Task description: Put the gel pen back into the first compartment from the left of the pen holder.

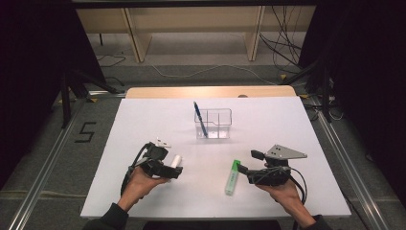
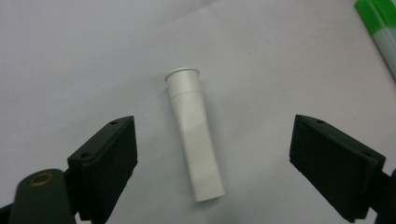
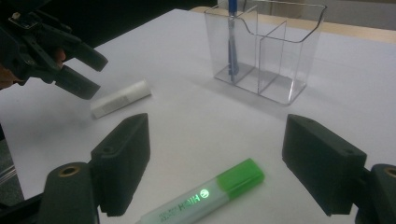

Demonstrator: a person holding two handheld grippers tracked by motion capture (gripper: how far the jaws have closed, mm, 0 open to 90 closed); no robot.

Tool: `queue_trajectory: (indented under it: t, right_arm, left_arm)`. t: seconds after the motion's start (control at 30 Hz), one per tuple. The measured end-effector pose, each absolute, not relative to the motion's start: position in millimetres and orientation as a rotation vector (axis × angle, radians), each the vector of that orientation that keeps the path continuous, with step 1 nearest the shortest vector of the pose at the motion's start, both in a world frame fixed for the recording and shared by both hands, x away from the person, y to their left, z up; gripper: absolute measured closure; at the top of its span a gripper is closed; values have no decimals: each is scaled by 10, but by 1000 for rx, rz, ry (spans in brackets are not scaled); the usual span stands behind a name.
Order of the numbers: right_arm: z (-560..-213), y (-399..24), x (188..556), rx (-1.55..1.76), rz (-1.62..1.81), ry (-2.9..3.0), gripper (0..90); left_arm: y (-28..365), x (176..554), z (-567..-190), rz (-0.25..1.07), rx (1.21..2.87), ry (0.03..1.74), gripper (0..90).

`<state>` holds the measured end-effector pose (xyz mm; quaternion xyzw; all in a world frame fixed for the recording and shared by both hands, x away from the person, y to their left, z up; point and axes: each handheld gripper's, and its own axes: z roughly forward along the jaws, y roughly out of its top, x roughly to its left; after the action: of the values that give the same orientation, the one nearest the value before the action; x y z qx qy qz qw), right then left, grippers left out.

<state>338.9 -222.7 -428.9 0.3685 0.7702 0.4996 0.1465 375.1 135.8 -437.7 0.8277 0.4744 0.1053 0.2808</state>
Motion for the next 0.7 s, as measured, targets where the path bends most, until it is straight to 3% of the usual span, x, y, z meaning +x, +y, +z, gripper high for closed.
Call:
queue_trajectory:
  t: [0.7]
  right_arm:
    - [-4329,-2201,3392,1092,1351,2247,229]
  left_arm:
    - [1246,3738,-4351,260,2250,1243,149]
